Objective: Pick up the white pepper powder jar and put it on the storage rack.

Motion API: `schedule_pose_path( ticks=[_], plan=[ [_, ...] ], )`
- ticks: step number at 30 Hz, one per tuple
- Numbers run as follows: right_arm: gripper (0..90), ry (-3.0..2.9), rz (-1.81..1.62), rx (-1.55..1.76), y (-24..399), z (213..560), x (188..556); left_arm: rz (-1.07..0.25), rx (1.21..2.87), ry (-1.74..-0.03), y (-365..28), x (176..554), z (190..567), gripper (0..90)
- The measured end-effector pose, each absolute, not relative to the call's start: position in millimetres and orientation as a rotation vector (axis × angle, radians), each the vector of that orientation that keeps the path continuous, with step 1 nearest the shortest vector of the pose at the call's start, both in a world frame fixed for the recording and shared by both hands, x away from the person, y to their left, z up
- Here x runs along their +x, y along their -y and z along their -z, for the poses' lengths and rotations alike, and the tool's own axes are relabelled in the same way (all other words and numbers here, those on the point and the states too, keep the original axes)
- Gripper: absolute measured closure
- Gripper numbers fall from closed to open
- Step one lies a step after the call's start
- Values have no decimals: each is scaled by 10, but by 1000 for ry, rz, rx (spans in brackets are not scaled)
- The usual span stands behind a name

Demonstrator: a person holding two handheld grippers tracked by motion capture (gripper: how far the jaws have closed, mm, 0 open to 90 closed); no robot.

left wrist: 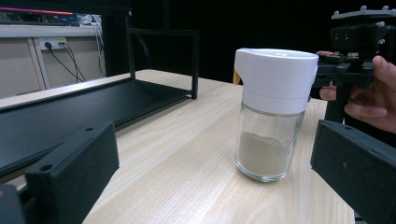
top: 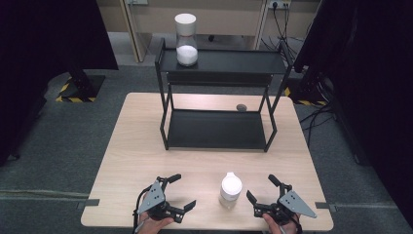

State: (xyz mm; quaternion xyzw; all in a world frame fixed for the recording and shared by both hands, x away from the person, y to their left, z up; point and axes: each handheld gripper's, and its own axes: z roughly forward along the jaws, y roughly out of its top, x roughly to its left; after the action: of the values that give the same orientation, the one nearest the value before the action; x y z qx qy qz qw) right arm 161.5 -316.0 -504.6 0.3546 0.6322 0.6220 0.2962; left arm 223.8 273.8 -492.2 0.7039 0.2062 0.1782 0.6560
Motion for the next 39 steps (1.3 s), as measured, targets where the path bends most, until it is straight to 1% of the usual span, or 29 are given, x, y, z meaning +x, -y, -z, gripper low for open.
schedule_pose_path(
  ticks=[18,32,39],
  plan=[
    [4,-1676,-1671,926,3143,5020,1528,-412,1598,-465,-2763,2231,4926,2],
    [4,-1730,-1701,855,3036,4984,1368,-410,1598,-467,-2769,2230,4931,2],
    [4,-1761,-1727,828,2970,4971,1362,-406,1601,-470,-2767,2234,4935,1]
  ],
)
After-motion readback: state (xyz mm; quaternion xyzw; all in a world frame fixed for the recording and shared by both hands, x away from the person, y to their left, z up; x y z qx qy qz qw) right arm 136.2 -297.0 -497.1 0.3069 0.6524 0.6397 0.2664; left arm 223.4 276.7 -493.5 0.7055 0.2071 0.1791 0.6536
